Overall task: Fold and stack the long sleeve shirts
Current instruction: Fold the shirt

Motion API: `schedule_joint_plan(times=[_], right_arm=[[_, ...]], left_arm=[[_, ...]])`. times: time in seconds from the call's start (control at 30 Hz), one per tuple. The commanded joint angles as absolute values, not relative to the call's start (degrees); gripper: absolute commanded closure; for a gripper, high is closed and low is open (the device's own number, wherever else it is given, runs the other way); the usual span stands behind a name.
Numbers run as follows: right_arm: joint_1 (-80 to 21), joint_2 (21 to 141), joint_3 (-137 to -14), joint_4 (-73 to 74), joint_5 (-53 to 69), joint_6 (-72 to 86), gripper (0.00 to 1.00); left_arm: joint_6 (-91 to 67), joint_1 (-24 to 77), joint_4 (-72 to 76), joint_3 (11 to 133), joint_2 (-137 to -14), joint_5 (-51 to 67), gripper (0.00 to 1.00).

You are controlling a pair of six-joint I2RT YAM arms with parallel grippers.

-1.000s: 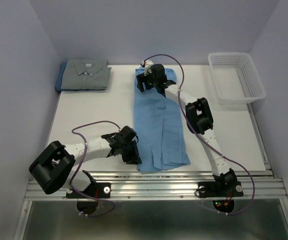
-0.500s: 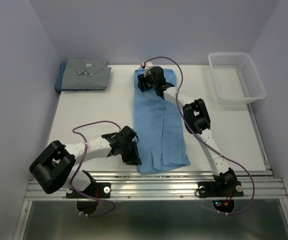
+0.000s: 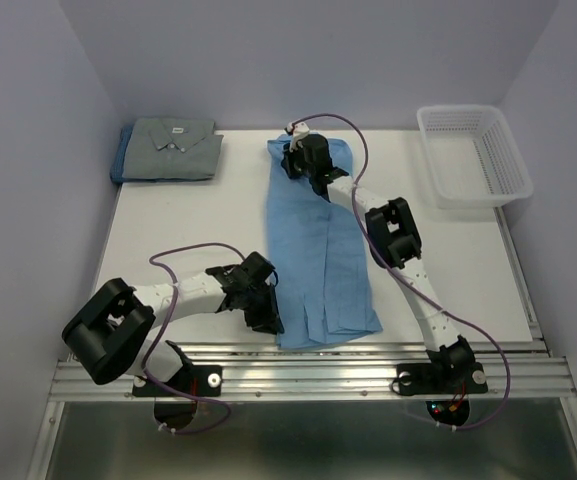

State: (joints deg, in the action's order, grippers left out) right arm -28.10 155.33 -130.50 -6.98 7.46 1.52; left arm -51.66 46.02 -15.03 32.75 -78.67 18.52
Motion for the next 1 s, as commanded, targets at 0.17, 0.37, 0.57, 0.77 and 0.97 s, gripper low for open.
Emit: schedule_joint_plan(times=[0.17,0.37,0.57,0.77,0.97], right_arm=[[-27.9,155.9,-136.0,-16.9,1.8,-2.5,0.89],[-27.9,158.7,-136.8,-18.7,-1.6,-2.0,0.80],[-27.9,160.2,-136.6,-22.3,-8.6,-5.8,0.77],[-27.9,159.7,-135.7,-25.2,-11.7,-9.1,0.25],[-27.9,145.8,-131.5,-15.6,-3.5,-6.7,0.00]], left_arm=[[-48.5,46.4,-23.6,29.5,-80.9,14.7,0.70],[-49.0,46.4,-23.7,29.6,-80.4,15.0,0.70],[-48.7,46.4,-24.3,29.7,-80.2,14.9,0.70],[-48.3,46.4,-24.3,30.9,-79.8,13.7,0.70],[-46.4,46.4,-25.4,35.7,-79.5,10.5,0.59]])
